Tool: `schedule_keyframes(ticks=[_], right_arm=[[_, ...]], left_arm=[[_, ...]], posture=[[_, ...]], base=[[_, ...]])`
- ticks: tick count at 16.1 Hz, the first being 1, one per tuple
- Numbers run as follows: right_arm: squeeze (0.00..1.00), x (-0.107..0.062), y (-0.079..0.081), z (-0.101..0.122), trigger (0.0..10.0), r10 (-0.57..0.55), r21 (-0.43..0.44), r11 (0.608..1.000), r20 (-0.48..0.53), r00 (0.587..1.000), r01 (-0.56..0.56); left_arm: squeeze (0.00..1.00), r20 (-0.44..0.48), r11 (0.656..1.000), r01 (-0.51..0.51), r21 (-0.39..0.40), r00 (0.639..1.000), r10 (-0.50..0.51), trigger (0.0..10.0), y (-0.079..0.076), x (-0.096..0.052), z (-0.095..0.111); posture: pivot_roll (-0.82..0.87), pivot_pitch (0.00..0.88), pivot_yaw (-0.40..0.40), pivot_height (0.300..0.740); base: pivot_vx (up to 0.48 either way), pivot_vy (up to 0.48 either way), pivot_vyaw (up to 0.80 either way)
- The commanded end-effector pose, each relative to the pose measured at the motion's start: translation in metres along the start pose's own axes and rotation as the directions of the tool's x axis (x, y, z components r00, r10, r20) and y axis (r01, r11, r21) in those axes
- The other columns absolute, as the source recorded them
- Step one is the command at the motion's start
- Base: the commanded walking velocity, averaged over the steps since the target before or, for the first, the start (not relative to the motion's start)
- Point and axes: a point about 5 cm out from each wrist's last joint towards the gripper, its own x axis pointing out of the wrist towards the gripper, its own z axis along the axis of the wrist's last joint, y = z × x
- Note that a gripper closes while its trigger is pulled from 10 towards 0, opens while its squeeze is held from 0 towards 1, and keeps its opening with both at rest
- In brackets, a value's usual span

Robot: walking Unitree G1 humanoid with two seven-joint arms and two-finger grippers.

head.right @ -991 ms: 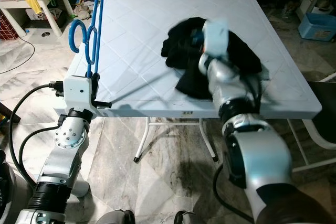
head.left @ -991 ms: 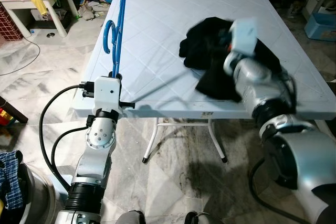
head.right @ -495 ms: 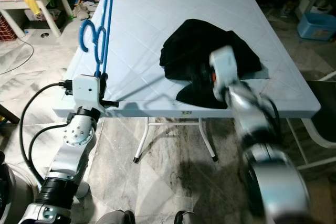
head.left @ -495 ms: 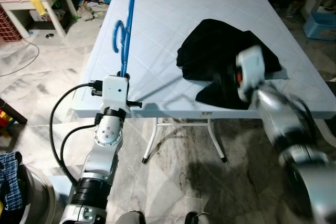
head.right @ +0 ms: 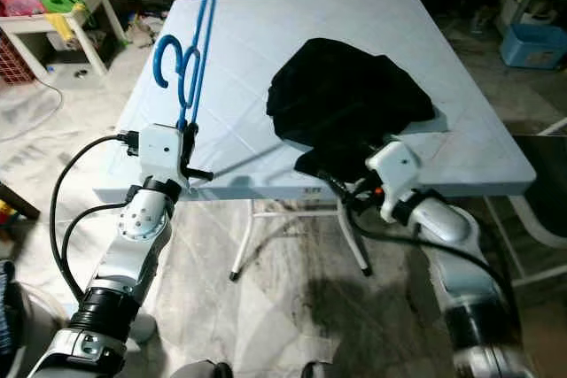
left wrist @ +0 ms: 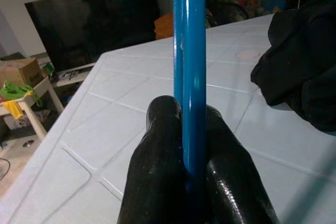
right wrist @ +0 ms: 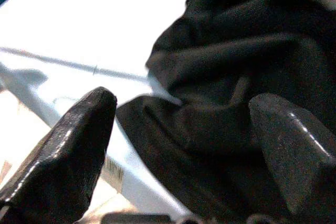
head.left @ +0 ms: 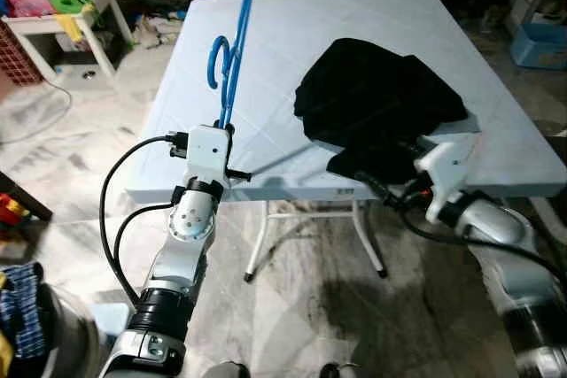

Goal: Hang hanger

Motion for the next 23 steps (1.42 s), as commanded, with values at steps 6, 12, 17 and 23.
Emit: schedule_keyframes(ticks=[6,12,17,23], right_arm=[[0.00,-0.027,0.003,0.004,10.0,-0.431,0.196,0.889,0.057,0.900,0.413],[0.00,-0.029,0.005,0.010,10.0,-0.557,0.259,0.809,0.056,0.828,0.527],[0.00,-0.030,0.012,0.012,10.0,-0.584,0.282,0.784,0.033,0.811,0.553],[0.00,-0.022,0.011,0.015,10.0,-0.583,0.300,0.781,0.033,0.812,0.548]], left_arm=[[0.00,-0.016,1.000,0.015,-0.018,1.000,-0.015,10.0,0.003,-0.009,-0.010],[0.00,0.003,0.994,0.106,-0.035,0.994,-0.106,10.0,-0.011,-0.011,-0.006],[0.00,-0.005,0.993,0.114,-0.041,0.993,-0.114,10.0,-0.013,-0.009,-0.005],[0.00,-0.011,0.992,0.118,-0.038,0.993,-0.118,10.0,-0.013,-0.010,-0.006]], posture=[[-0.18,0.054,0.056,0.740],[-0.20,0.066,0.073,0.740],[-0.20,0.076,0.068,0.740],[-0.18,0.076,0.065,0.740]], base=[[0.000,0.000,0.00],[0.000,0.000,0.00],[-0.116,0.000,0.00],[-0.300,0.000,0.00]])
